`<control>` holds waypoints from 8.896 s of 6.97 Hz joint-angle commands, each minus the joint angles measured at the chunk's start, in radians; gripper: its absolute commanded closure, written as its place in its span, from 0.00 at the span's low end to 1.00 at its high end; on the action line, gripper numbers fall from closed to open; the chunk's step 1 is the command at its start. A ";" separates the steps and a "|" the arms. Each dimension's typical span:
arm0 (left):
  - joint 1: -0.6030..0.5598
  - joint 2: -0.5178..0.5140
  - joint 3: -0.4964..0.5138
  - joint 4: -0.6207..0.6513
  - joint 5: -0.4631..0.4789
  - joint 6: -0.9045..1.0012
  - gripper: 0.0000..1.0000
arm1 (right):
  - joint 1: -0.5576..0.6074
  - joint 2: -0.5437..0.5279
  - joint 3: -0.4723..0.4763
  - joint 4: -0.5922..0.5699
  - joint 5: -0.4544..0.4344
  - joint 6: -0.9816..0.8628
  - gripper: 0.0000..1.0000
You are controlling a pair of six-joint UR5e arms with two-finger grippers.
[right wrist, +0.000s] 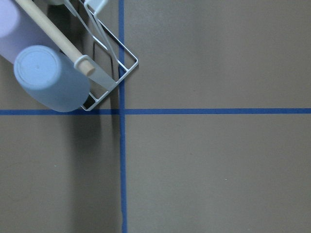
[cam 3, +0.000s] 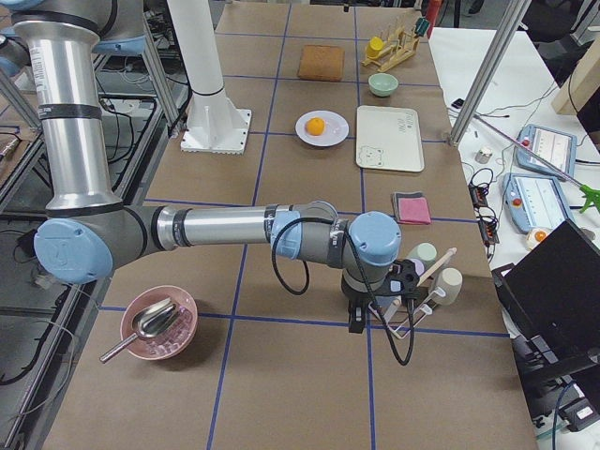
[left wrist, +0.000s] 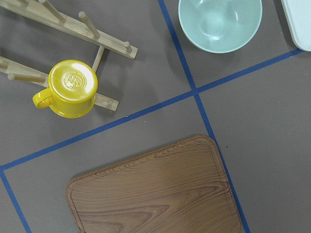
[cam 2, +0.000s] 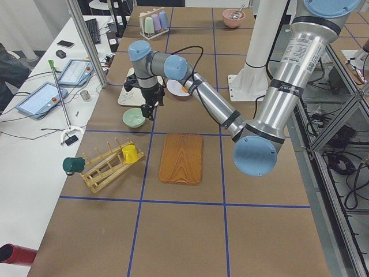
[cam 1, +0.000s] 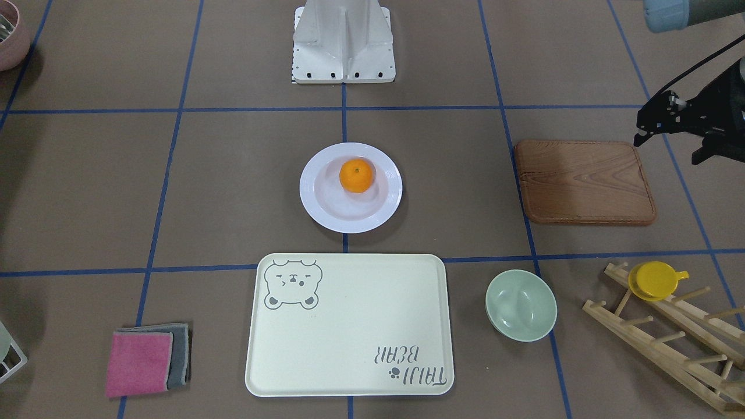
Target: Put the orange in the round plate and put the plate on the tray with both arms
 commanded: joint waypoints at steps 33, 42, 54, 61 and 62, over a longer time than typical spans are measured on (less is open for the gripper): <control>-0.006 0.000 -0.013 0.001 0.007 0.006 0.01 | -1.111 0.322 -0.102 1.266 -0.461 1.746 1.00; -0.008 0.000 -0.024 0.003 0.007 0.006 0.01 | -0.928 0.284 0.050 1.282 -0.495 1.739 1.00; -0.006 0.000 -0.043 0.023 0.019 0.006 0.01 | -1.067 0.589 -0.375 1.283 -1.018 1.984 0.01; -0.101 0.040 0.078 0.026 0.046 0.063 0.01 | -0.588 0.213 0.170 0.613 -0.120 1.198 0.00; -0.133 0.038 0.182 -0.021 0.051 0.109 0.01 | -0.555 0.109 0.185 0.613 -0.126 0.969 0.00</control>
